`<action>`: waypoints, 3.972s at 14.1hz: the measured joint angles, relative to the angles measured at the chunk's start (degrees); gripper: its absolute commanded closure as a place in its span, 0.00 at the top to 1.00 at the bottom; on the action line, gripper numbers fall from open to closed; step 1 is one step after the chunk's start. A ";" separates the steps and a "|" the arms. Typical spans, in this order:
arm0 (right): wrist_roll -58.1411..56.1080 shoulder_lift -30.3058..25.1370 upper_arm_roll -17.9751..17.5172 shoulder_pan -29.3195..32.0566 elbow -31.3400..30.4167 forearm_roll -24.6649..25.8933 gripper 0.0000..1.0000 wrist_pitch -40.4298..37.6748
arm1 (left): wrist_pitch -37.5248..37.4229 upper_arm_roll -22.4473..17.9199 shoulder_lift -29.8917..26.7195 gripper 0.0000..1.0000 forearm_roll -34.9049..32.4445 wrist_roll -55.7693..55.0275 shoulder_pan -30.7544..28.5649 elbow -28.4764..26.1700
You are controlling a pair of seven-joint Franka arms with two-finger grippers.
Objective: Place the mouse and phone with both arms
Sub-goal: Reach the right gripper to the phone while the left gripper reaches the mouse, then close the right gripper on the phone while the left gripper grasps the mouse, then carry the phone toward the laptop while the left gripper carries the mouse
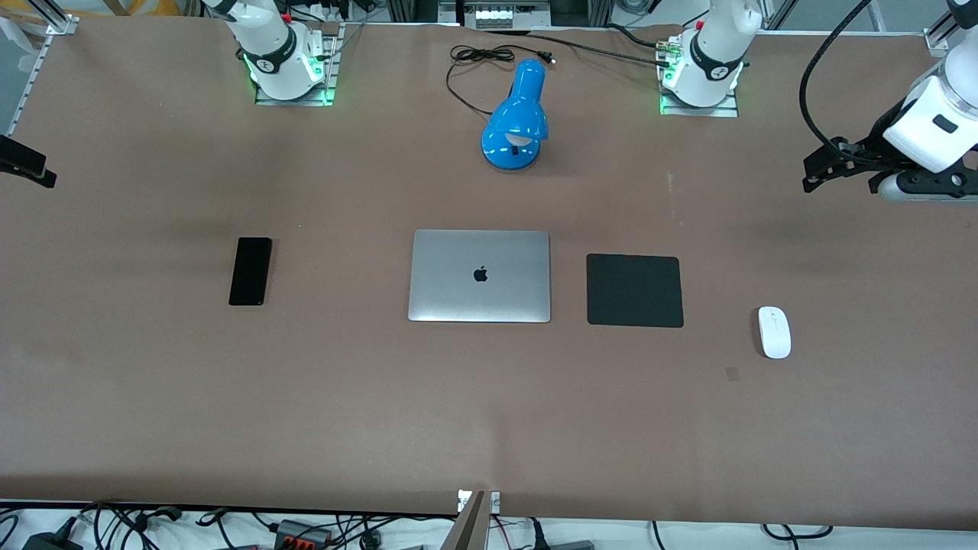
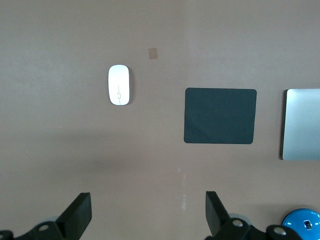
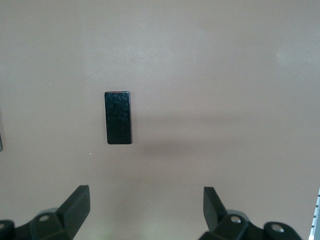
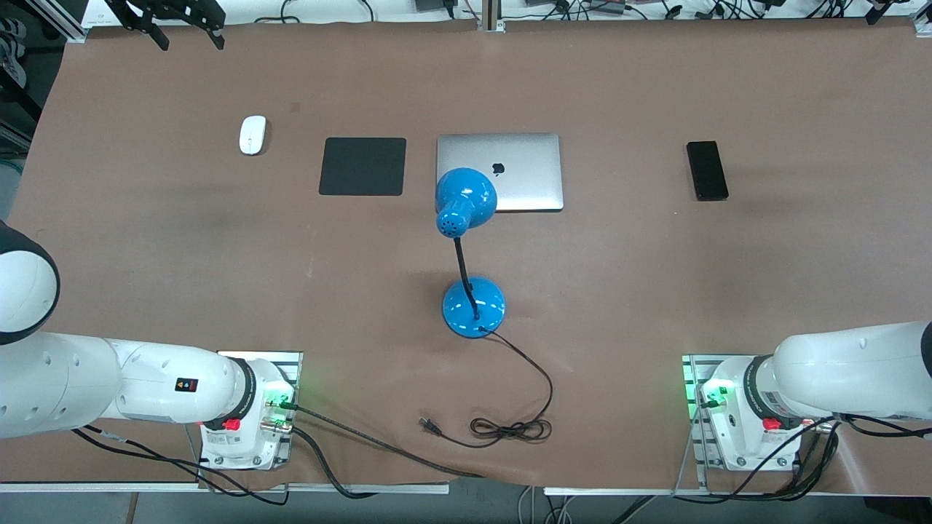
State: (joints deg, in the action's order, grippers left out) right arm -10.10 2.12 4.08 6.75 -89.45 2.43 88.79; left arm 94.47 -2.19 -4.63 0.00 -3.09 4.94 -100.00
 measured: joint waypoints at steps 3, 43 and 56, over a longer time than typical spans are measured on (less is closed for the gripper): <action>-0.02 0.01 -0.03 0.00 0.00 0.00 1.00 -0.04 | 0.00 0.00 0.01 1.00 0.00 0.00 0.01 0.00; 10.52 25.39 -0.54 -8.82 -32.37 -5.86 0.77 50.12 | 50.94 -0.31 40.19 1.00 -0.02 18.06 -10.40 -6.61; 21.51 25.20 -1.03 -19.59 -22.96 -5.97 0.42 43.68 | 54.04 0.11 41.98 0.36 -0.02 18.18 -10.40 -6.91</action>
State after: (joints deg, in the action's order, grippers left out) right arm 11.42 27.32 3.05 -12.83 -112.41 -3.54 132.46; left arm 148.51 -2.07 37.36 -0.01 15.09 -5.45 -106.91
